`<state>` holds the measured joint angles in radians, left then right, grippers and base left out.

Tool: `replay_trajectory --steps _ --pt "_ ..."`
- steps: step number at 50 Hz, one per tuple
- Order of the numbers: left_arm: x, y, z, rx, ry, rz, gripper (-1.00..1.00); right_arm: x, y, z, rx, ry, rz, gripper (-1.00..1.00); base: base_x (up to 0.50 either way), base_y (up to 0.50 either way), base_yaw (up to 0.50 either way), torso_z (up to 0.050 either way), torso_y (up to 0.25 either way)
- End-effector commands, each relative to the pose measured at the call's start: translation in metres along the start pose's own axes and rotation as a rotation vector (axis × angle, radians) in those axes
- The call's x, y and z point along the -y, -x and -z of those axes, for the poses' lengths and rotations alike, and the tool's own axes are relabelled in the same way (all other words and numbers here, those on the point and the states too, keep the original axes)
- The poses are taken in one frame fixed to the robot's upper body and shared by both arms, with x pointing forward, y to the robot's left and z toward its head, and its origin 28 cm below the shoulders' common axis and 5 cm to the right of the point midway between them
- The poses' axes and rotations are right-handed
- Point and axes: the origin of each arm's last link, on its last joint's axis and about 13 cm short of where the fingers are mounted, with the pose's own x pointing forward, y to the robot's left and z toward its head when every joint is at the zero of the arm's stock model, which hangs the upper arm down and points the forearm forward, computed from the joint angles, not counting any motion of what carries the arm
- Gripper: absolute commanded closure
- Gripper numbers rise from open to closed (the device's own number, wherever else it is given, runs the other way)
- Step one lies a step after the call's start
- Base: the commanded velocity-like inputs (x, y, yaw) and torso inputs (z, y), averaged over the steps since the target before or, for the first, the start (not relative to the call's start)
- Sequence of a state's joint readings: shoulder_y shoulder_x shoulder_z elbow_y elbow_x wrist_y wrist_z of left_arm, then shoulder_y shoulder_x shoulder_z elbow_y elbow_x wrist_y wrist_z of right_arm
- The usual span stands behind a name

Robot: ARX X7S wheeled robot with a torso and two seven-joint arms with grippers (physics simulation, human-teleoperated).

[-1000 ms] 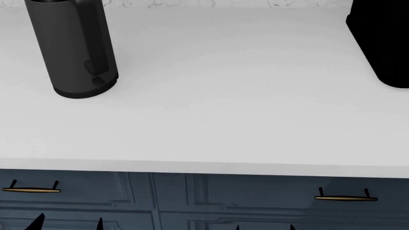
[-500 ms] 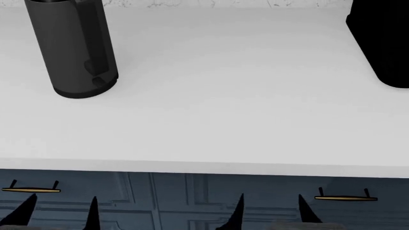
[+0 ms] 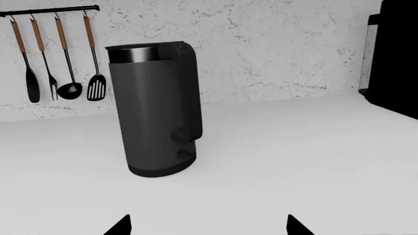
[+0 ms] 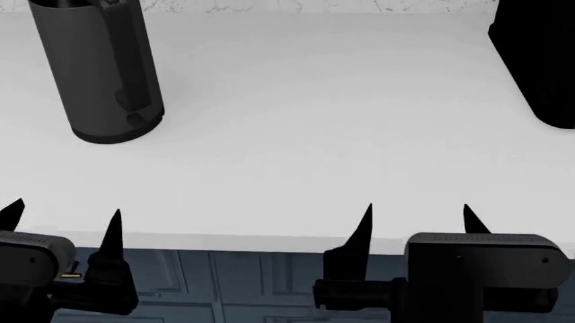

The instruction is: Press the button to open the lid of the electric kettle.

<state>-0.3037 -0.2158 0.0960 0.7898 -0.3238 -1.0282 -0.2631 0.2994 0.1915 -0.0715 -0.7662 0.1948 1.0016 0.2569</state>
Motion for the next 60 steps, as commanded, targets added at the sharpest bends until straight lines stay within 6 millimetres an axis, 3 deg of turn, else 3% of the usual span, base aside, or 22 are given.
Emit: replay_trajectory --steps 1,34,49,57,60 --pt "-0.002 0.007 -0.012 -0.005 -0.019 0.001 -1.00 0.004 0.005 -0.008 0.012 0.013 0.003 -1.00 0.33 0.00 0.00 0.000 0.000" --pt "-0.002 0.018 -0.026 0.025 0.002 -0.009 -1.00 0.001 0.010 -0.009 0.013 0.055 -0.033 -1.00 0.35 0.00 0.00 0.000 0.000" --pt "0.000 0.023 -0.030 0.052 -0.049 0.028 -1.00 0.002 0.011 -0.009 0.027 0.036 -0.021 -1.00 0.01 0.00 0.00 0.000 0.000" --pt "-0.002 0.014 -0.049 0.044 -0.024 0.009 -1.00 0.001 0.010 -0.005 0.012 0.041 -0.020 -1.00 0.00 0.00 0.00 0.000 0.000" --pt "-0.006 0.006 -0.068 0.075 -0.031 -0.009 -1.00 0.001 0.010 -0.006 0.010 0.043 -0.019 -1.00 0.00 0.00 0.00 0.000 0.000"
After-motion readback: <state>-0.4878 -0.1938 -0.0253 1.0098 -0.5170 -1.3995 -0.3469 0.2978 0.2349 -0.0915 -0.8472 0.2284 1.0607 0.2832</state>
